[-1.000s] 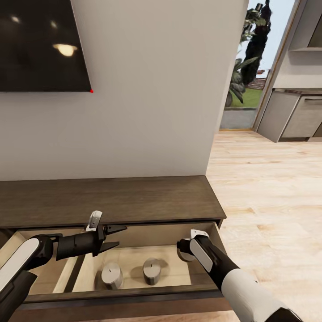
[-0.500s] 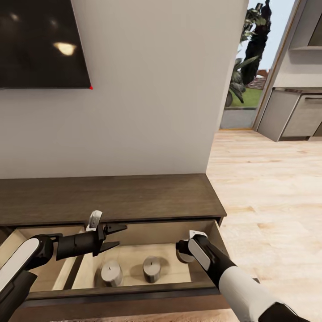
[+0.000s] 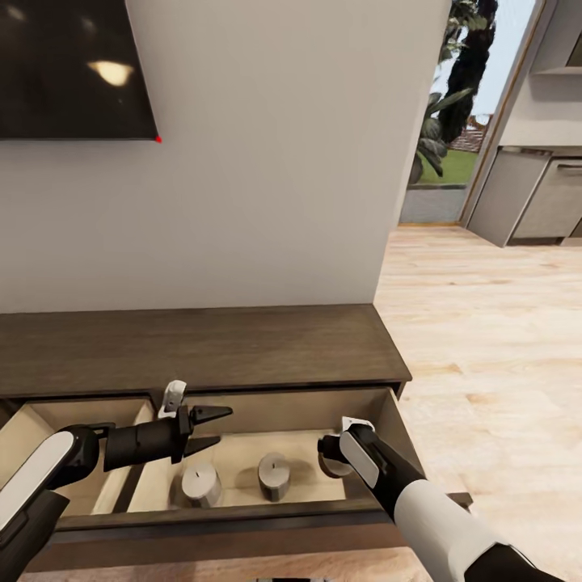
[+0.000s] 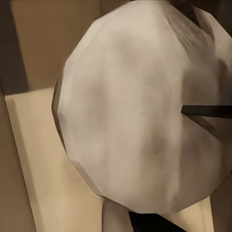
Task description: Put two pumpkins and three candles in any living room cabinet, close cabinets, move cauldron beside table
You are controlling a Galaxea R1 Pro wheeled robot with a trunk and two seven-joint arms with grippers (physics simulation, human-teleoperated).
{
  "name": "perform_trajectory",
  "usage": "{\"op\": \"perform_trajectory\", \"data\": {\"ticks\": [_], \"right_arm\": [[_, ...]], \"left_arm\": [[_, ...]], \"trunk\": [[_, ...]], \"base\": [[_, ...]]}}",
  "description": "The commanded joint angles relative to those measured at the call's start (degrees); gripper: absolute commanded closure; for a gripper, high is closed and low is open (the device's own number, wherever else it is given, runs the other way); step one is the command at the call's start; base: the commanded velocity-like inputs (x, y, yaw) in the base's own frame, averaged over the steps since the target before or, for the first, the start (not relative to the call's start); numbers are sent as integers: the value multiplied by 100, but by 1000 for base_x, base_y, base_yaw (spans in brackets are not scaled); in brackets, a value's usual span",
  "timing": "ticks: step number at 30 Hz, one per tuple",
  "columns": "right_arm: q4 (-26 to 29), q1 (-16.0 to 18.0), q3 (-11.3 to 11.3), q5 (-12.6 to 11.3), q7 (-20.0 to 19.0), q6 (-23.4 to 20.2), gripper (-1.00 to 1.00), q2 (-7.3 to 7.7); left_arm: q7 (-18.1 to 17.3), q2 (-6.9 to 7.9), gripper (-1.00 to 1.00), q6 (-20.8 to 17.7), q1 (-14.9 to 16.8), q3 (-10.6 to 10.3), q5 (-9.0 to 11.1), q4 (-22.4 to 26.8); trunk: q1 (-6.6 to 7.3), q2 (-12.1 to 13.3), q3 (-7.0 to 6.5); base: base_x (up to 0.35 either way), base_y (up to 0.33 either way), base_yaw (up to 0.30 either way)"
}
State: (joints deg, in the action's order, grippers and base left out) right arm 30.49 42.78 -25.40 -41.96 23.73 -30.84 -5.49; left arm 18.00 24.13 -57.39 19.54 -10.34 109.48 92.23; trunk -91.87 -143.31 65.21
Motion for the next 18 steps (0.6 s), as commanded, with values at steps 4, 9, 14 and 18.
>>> {"op": "perform_trajectory", "data": {"ticks": [4,9,14,18], "right_arm": [[10,9,-35,-58,60,-40,100,-24],[10,7,-35,-53,56,-45,100,-38],[10,8,-35,-57,56,-45,-100,-40],[10,8,-35,-50,54,-45,-100,-40]], "left_arm": [[55,4,-100,0,5,-59,64,5],[55,4,-100,0,5,-65,64,5],[55,4,-100,2,6,-71,64,5],[54,4,-100,5,6,-68,64,5]], "trunk": [[-9,-8,94],[-16,-12,161],[-16,-12,161],[-16,-12,161]], "base": [[0,0,0],[0,0,0],[0,0,0],[0,0,0]]}}
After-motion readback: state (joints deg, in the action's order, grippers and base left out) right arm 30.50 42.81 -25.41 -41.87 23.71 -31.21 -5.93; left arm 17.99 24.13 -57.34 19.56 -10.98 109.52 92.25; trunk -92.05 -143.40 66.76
